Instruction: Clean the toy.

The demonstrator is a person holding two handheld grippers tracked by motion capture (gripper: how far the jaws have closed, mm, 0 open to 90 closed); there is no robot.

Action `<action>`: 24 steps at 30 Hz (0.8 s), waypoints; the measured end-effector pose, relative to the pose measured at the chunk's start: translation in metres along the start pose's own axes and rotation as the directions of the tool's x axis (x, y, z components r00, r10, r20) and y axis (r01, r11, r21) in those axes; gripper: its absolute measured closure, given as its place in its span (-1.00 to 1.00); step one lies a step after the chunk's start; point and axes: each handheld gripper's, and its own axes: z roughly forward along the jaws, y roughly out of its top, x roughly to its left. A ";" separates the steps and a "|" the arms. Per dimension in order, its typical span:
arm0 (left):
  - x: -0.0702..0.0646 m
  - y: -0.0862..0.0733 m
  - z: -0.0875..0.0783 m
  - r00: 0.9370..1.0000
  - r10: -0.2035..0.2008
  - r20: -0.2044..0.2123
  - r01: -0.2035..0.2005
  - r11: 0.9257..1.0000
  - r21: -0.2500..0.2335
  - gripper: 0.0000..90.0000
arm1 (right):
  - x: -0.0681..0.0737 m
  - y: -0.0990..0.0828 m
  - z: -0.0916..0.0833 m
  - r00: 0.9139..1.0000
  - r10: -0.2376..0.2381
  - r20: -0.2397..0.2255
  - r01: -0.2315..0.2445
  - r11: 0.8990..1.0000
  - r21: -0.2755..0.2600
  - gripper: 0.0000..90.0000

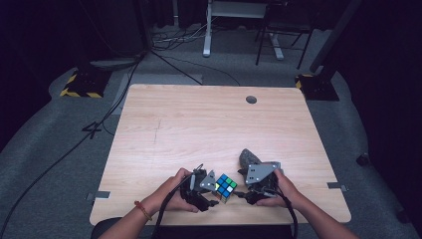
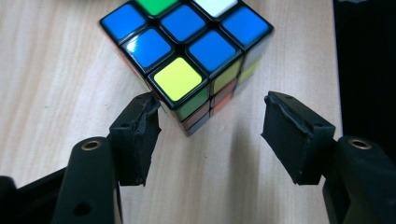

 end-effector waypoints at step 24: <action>0.039 0.026 0.018 0.997 -0.016 0.078 0.021 0.998 -0.060 -0.65 | -0.015 -0.006 0.002 0.997 0.052 0.053 -0.051 0.999 -0.017 -0.32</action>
